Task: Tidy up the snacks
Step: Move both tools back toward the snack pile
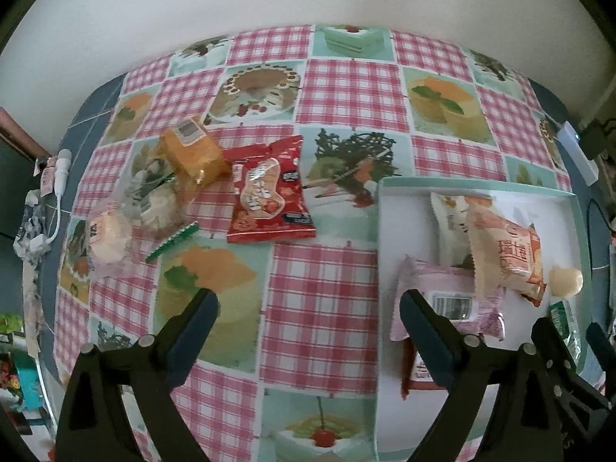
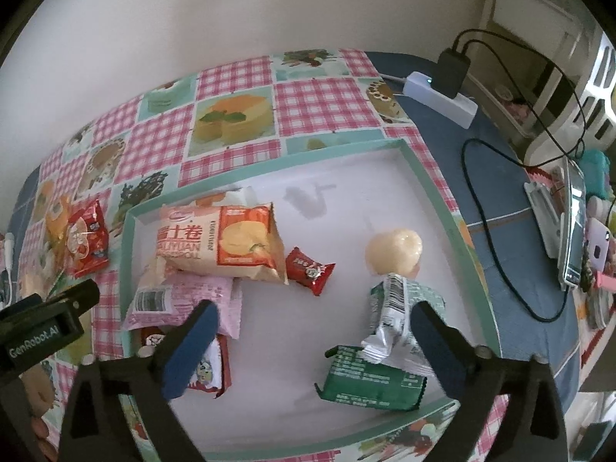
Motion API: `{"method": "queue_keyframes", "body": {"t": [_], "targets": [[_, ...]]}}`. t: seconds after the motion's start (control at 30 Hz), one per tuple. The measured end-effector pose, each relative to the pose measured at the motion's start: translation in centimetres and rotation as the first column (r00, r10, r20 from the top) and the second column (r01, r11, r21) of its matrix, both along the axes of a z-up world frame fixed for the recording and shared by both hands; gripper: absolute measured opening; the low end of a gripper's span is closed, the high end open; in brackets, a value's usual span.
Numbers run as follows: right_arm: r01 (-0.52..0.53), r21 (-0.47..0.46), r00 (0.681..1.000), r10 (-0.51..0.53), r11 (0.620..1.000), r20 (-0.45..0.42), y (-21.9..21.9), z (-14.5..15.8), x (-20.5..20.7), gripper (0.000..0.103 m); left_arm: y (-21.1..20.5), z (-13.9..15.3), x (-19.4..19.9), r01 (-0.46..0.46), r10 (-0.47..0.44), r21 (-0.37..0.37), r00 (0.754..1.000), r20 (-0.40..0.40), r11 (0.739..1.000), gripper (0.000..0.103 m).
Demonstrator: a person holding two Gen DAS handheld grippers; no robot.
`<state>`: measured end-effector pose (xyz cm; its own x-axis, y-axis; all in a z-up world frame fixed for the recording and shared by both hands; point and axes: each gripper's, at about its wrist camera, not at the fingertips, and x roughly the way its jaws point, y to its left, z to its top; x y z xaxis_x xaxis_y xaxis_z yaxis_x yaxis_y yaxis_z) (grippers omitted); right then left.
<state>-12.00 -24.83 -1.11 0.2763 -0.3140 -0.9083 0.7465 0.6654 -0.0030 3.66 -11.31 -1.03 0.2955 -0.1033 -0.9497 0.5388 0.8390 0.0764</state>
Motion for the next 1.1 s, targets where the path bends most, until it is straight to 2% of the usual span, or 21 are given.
{"method": "queue_keyframes", "body": {"t": [0.5,0.83,1.0,1.1], "targets": [[-0.038,-0.039,0.999,0.037,0.999,-0.036,2.0,-0.1,1.8,0.103,2.5,0.5,2.3,-0.056,0.056,-0.042,0.998,-0.006,0.998,0.096],[-0.044,-0.068,0.996,0.049,0.997,0.071,4.0,1.8,3.6,0.103,5.4,0.6,4.8,-0.121,0.118,-0.073,0.992,-0.037,0.99,0.096],[-0.089,-0.03,0.987,0.093,0.996,0.13,5.5,2.0,5.1,0.103,7.3,1.3,6.2,-0.152,0.154,-0.051,0.988,0.023,0.987,0.096],[-0.116,-0.043,0.981,0.121,0.992,0.148,6.5,2.1,6.0,0.103,9.0,1.6,7.4,-0.185,0.187,-0.06,0.982,0.025,0.981,0.096]]}}
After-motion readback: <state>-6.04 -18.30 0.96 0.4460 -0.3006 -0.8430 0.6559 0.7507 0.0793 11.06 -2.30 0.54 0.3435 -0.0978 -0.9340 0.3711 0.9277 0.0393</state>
